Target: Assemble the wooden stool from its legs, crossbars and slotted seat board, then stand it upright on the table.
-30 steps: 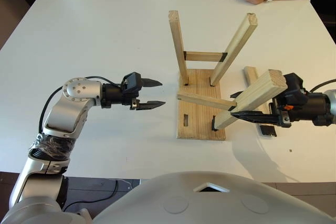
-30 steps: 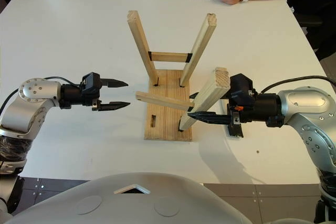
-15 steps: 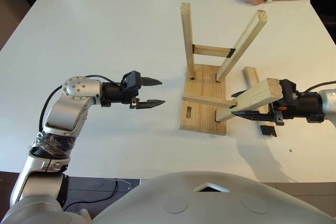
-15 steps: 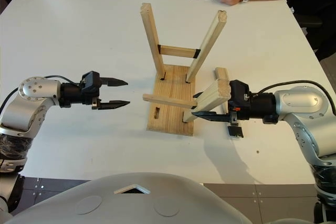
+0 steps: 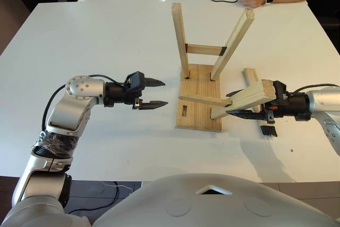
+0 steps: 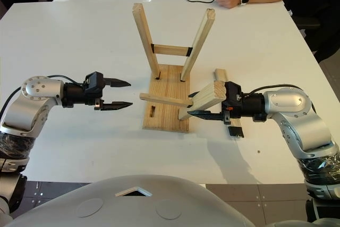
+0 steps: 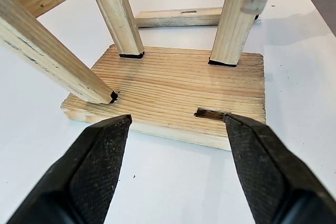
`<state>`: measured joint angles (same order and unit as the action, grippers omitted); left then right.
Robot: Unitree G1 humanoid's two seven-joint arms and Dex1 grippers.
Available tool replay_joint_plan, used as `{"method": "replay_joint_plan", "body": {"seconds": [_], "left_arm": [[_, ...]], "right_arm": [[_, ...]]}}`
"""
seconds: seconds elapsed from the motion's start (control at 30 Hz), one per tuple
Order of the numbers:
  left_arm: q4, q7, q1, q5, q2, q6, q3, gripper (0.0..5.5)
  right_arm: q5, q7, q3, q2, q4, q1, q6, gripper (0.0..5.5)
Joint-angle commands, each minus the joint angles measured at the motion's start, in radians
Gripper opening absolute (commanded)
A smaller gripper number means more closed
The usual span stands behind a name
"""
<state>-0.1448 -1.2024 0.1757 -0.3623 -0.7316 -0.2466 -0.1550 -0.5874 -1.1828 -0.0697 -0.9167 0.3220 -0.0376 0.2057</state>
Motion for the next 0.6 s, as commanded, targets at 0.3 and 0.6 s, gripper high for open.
{"method": "replay_joint_plan", "body": {"seconds": [0.3,0.6], "left_arm": [[0.023,0.026,-0.029,0.058,0.011,0.047,-0.014,3.26],[0.048,0.132,-0.162,0.141,0.023,0.124,-0.008,3.26]], "right_arm": [[0.197,0.069,-0.017,-0.054,-0.008,-0.037,0.072,2.86],[0.286,0.316,0.306,0.024,0.111,-0.320,0.083,3.05]]}}
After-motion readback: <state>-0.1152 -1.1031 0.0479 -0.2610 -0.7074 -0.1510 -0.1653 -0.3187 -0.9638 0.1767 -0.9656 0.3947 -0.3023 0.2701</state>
